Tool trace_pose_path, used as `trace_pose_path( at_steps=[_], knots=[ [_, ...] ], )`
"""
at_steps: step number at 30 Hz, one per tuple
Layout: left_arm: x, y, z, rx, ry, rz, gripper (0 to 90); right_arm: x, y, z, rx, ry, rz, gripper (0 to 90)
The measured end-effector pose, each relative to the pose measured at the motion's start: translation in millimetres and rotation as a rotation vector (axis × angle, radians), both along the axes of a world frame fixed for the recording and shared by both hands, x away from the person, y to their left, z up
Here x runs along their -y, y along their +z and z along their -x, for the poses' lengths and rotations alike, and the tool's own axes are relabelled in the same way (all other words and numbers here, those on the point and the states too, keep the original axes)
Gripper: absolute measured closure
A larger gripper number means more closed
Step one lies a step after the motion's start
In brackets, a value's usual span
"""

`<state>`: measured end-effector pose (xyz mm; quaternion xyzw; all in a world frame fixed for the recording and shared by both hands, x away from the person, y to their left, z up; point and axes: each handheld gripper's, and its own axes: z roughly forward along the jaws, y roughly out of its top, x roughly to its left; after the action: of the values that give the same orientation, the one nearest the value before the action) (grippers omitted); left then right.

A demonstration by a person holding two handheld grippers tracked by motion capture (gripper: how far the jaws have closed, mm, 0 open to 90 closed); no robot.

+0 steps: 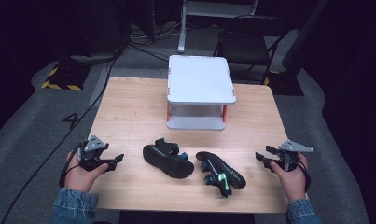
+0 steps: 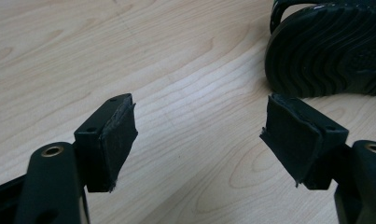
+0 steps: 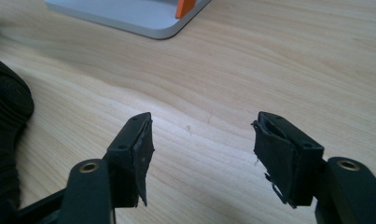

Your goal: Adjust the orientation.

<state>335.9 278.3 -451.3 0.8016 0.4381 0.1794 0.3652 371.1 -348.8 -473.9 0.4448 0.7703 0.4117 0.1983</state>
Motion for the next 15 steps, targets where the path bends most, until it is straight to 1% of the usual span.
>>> trace_pose_path(
  at_steps=[2,3,5,9,10,15],
  knots=[
    [3.8,1.9,-0.2,0.005,-0.013,0.016,26.1,-1.3,-2.0,-0.2,-0.002,0.004,0.005,37.6],
    [5.7,2.7,-0.8,0.017,-0.022,0.016,26.1,-1.3,-2.0,-0.2,-0.002,0.004,0.005,37.6],
    [9.6,5.2,-1.2,0.015,-0.030,0.022,26.1,-2.2,-2.4,0.4,0.000,0.002,0.006,37.6],
    [17.5,10.7,-4.2,0.024,-0.038,0.057,26.1,-2.4,-1.8,4.6,0.006,0.003,0.006,37.6],
    [20.4,12.5,-5.0,0.019,-0.042,0.065,26.3,-1.3,-1.3,8.0,0.008,-0.004,0.007,37.6],
    [35.8,18.5,-9.1,0.044,-0.064,0.080,29.5,1.2,-0.8,12.9,0.008,-0.015,0.010,37.9]
  ],
)
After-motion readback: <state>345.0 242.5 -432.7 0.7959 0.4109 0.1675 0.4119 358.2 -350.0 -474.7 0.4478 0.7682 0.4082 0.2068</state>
